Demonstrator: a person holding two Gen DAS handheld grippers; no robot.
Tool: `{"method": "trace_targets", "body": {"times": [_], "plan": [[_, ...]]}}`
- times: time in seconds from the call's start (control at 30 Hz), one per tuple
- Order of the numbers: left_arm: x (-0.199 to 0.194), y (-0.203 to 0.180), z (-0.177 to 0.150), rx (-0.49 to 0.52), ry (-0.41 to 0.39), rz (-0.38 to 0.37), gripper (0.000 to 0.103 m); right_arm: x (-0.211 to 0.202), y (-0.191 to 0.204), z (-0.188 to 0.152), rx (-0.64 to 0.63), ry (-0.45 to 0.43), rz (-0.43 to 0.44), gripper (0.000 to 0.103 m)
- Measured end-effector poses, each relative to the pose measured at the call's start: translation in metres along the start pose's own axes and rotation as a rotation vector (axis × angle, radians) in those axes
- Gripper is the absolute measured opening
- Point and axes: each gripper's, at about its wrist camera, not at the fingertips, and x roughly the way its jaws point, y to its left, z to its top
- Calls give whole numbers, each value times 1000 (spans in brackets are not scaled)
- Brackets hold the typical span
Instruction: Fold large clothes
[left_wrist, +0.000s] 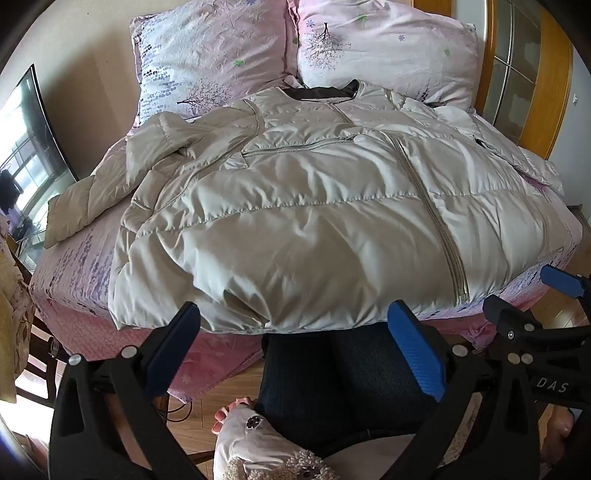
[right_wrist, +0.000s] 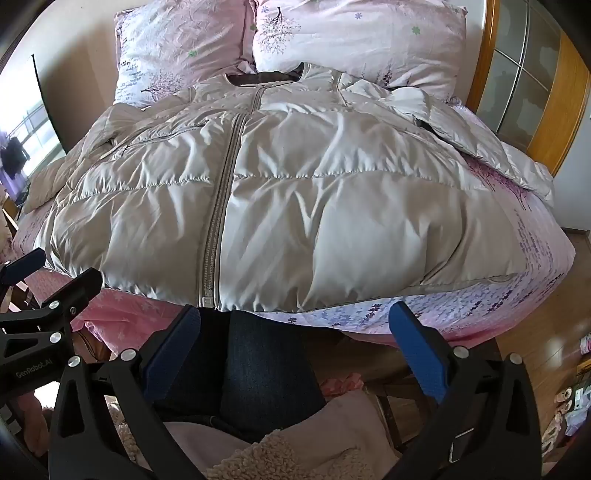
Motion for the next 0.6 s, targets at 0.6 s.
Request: {"method": "trace_targets", "body": {"times": [0.6], "plan": [[0,0,0,1,1,1,101,0,-1,0,4,0,5,102]]}}
